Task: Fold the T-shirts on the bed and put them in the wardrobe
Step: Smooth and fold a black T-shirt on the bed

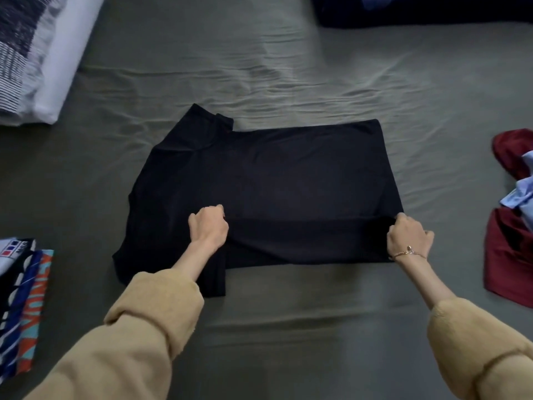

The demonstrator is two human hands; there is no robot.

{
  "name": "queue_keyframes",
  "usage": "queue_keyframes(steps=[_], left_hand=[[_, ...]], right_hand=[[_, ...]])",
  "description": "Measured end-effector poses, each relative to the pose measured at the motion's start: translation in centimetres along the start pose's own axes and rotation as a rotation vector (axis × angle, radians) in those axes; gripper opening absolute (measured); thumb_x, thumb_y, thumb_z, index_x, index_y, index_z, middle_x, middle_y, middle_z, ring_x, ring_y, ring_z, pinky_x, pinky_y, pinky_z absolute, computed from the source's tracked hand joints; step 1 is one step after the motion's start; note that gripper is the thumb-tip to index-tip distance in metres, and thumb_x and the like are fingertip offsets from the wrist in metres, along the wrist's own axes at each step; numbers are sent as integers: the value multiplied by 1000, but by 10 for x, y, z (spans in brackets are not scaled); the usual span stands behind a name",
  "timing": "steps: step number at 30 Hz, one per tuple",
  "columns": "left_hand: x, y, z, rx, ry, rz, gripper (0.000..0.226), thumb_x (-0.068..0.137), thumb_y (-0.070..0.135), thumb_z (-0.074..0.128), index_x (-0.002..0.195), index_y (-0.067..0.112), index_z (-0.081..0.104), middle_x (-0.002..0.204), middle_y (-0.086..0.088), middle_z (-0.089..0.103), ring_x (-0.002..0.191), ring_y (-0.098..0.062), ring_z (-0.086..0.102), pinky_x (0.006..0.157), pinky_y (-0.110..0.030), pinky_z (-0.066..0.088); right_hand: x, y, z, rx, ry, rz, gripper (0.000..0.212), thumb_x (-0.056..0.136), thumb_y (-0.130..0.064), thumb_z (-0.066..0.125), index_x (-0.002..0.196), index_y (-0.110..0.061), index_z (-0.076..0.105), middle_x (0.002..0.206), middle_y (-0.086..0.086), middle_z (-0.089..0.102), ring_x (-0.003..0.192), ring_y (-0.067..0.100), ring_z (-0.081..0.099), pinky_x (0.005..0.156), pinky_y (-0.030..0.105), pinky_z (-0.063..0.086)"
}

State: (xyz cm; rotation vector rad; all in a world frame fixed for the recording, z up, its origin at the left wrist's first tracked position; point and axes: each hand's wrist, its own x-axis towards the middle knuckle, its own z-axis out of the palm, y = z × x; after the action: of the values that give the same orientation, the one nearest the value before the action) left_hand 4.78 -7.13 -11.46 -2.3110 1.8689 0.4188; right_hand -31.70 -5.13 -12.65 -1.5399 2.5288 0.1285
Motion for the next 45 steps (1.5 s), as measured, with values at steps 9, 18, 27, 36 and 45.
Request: queue_keyframes(steps=[9, 18, 27, 36, 45], left_hand=[[-13, 52, 29, 144, 203, 181, 41, 73, 15, 61, 113, 13, 52, 110, -6, 52, 102, -23, 50, 89, -39, 41], [-31, 110, 33, -116, -241, 692, 15, 77, 12, 50, 87, 14, 40, 81, 7, 44, 74, -20, 47, 65, -27, 28], [-32, 112, 30, 4, -291, 820, 35, 74, 33, 61, 97, 14, 42, 76, 8, 46, 66, -18, 48, 62, -29, 34], [-48, 77, 27, -39, -310, 755, 36, 72, 31, 60, 99, 15, 43, 81, 8, 45, 69, -17, 44, 64, -28, 31], [-52, -9, 20, -272, 58, 396, 17, 79, 5, 53, 93, 14, 55, 86, 10, 47, 86, -14, 50, 77, -31, 45]], right_hand=[[-3, 4, 4, 323, 88, 306, 50, 80, -23, 61, 121, -1, 43, 126, 21, 47, 121, 34, 39, 94, 50, 33], [-13, 6, 12, 259, -29, 378, 37, 90, -19, 47, 116, 8, 45, 122, 26, 46, 119, 38, 40, 87, 49, 39], [-6, 20, 10, 276, -45, 331, 24, 92, -6, 38, 114, 4, 37, 111, 30, 56, 99, 47, 55, 73, 43, 38], [-16, 18, 21, 28, 103, -40, 16, 76, 9, 55, 91, 5, 53, 96, 27, 50, 91, 40, 51, 73, 47, 37], [-57, -81, 19, 112, -153, -544, 20, 84, -3, 51, 104, -2, 52, 108, 14, 50, 100, 34, 52, 74, 40, 42]])
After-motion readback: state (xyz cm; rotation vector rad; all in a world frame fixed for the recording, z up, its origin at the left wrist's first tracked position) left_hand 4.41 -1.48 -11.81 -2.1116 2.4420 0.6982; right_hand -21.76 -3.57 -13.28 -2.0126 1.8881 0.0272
